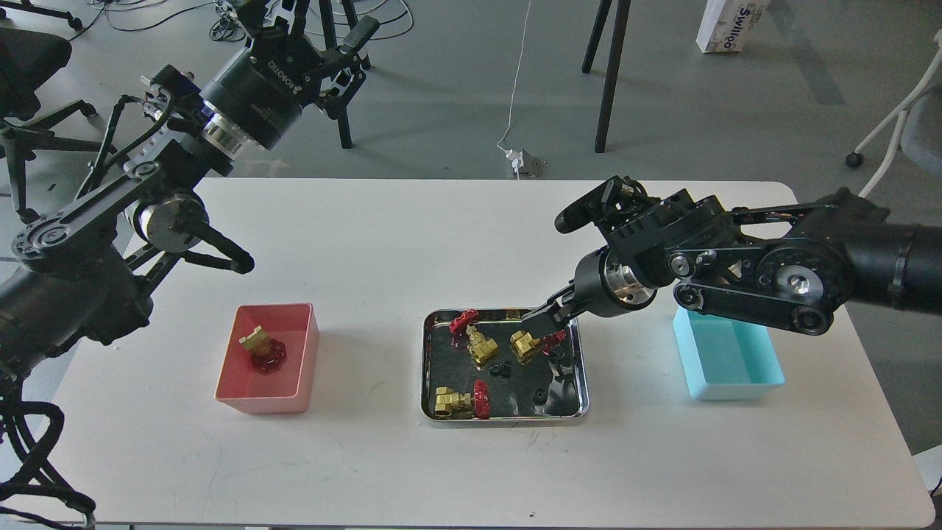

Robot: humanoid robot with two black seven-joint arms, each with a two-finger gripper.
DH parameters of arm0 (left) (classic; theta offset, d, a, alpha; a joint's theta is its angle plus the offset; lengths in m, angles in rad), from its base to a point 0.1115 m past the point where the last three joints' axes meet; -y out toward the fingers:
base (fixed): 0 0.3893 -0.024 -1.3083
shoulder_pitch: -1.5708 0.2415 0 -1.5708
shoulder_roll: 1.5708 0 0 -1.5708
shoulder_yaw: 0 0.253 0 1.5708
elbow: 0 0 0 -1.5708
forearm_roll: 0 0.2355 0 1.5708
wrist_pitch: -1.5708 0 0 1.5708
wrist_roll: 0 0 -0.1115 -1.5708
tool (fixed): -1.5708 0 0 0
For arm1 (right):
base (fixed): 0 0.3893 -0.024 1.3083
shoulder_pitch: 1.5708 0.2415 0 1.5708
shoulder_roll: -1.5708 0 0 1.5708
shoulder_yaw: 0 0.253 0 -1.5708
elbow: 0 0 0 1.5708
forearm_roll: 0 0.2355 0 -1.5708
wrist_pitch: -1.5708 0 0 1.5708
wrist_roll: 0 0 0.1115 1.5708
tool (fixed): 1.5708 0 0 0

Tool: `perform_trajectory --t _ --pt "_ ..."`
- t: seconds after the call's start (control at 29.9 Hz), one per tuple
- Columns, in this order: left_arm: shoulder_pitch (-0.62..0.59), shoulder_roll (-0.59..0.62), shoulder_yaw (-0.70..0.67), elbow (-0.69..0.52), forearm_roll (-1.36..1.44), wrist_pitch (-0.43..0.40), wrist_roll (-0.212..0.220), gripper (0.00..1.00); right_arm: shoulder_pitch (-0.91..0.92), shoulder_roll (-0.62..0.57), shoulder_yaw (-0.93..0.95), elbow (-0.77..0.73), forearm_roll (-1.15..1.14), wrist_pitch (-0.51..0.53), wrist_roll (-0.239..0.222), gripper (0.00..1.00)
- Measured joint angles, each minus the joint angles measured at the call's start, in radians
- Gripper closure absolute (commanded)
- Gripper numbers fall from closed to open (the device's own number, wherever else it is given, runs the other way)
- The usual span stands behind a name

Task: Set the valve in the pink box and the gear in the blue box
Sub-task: 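Lower the right gripper onto a small dark gear and grasp it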

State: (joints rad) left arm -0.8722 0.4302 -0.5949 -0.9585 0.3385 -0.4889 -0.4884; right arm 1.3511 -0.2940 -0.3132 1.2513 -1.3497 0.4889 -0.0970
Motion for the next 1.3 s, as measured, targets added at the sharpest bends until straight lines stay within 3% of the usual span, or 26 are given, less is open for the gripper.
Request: perform_trajectory --t 0.03,0.1,0.5,1.3 --pt "0.0 -0.004 -0.001 0.0 0.0 0.0 0.0 0.25 0.002 0.015 -0.016 0.001 -0.007 0.0 0.0 0.44" --pt "0.002 -0.009 -0.003 0.0 -0.001 0.0 0.0 0.25 0.008 0.05 -0.052 -0.002 -0.016 0.0 -0.001 0.47" --pt "0.04 -0.024 -0.002 0.0 0.0 0.0 0.0 0.23 0.0 0.151 -0.176 -0.046 -0.026 0.0 -0.011 0.47" --pt "0.078 -0.039 -0.002 0.0 0.004 0.0 0.0 0.23 -0.067 0.238 -0.176 -0.131 -0.025 0.0 -0.014 0.49"
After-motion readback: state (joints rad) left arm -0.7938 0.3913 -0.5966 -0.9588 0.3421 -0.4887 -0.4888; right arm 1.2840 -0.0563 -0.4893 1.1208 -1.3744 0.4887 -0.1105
